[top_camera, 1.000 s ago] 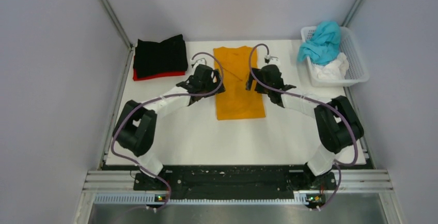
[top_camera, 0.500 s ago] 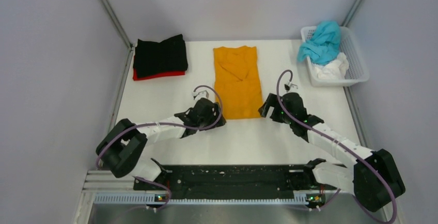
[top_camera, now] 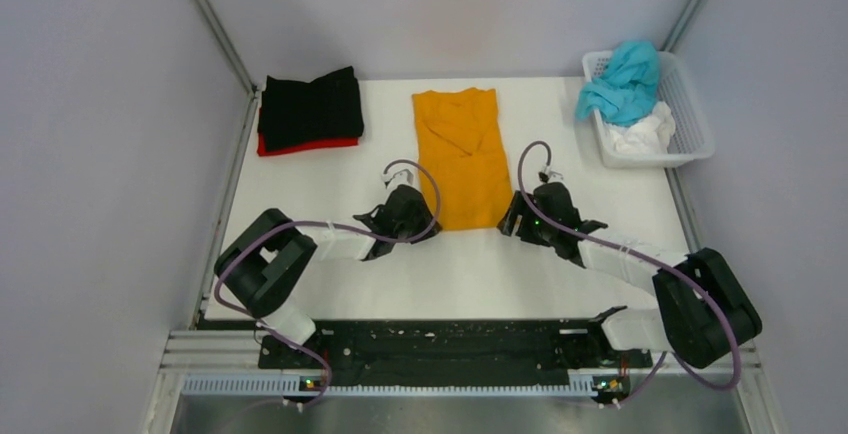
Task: Fold and stack the t-shirts
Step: Grab the bottom of the folded rectangular tshirt with both arms, then fold the long partially folded tshirt into a neat square
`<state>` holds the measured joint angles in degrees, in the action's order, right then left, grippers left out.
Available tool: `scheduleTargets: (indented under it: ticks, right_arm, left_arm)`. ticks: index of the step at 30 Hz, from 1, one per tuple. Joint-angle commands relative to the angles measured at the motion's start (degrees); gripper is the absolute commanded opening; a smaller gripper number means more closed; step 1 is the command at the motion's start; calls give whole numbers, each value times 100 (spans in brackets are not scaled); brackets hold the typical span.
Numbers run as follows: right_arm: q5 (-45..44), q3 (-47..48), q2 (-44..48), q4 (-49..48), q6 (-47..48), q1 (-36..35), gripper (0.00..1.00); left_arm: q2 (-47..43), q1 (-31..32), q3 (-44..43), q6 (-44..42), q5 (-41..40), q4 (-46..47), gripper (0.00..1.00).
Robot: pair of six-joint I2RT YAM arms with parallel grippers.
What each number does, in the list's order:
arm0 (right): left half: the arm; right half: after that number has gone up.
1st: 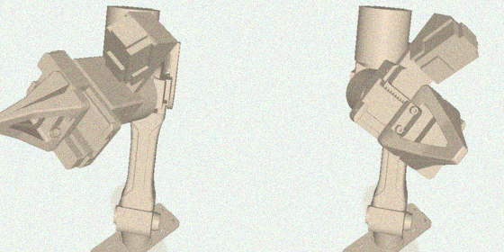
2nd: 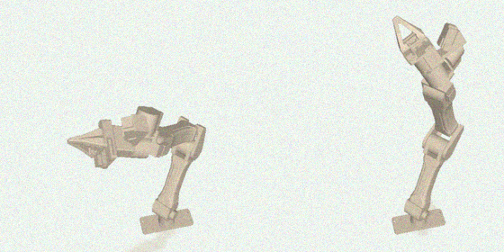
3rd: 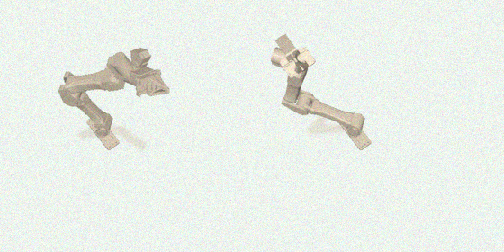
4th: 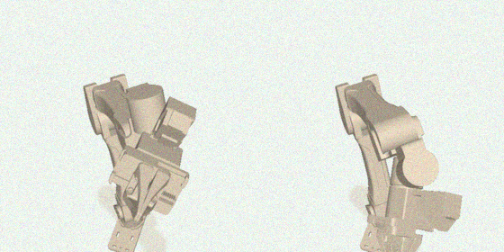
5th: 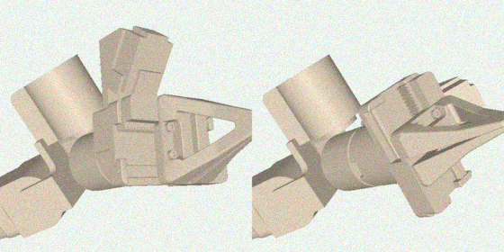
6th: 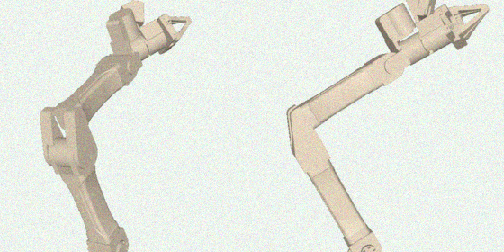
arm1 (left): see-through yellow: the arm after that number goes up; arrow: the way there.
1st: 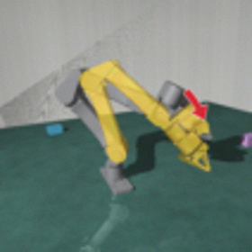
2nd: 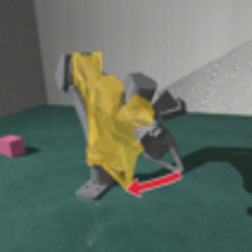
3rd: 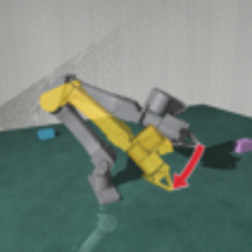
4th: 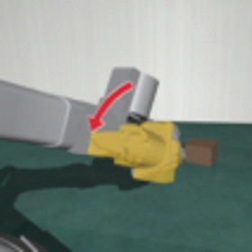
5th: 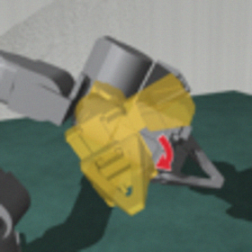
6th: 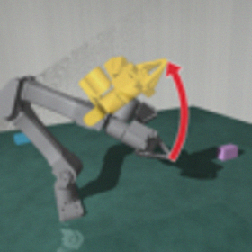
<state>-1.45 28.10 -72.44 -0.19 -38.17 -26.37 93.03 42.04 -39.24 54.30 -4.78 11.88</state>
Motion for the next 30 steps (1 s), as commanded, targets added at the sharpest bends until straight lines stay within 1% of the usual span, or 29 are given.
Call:
scheduleTargets:
  ticks: [1,3,5,6,7,10,11,13,15,17,18,20,23,25,28,29,30]
  right_arm:
    - [-221,62,-358,-469,0,38,69]
    - [-310,89,-480,-501,-13,44,66]
    - [-415,66,-590,-560,-33,38,65]
    - [-477,76,-635,-562,-39,43,64]
    - [-539,95,-677,-528,-41,44,64]
    - [-575,160,-757,-383,-13,42,58]
    - [-536,153,-747,-384,-20,43,54]
    - [-392,124,-696,-353,-27,44,39]
    - [-234,58,-598,-331,-47,40,21]
    - [-156,-29,-447,-277,-88,39,6]
    - [-131,-64,-337,-205,-89,33,0]
    - [-75,-132,-17,-8,-47,35,0]
    - [184,-188,723,843,86,-42,0]
    - [583,-311,1328,1340,129,-160,0]
    - [1026,-453,2340,2041,8,-520,0]
    - [1082,-423,2629,2275,-82,-710,0]
    - [1107,-393,2893,2489,-174,-898,0]
  left_arm:
    - [110,-3,75,77,-136,-364,26]
    - [62,-3,85,80,-226,-417,18]
    - [78,-3,58,65,-301,-497,9]
    - [94,-3,21,52,-333,-530,3]
    - [119,-3,-20,32,-350,-578,0]
    - [159,-3,-85,-7,-327,-649,0]
    - [160,-3,-90,-3,-301,-639,0]
    - [137,-3,-75,1,-266,-626,0]
    - [83,-3,-36,6,-230,-625,0]
    - [-46,22,37,10,-177,-666,0]
    - [-135,58,84,-1,-192,-692,0]
    - [-430,190,192,-32,-314,-890,0]
    - [-987,460,379,-67,-475,-1399,0]
    - [-1482,617,588,-33,-412,-1634,0]
    - [-2387,992,757,135,-540,-2131,0]
    - [-2560,1144,752,220,-670,-2404,0]
    - [-2920,1297,741,315,-782,-2732,0]
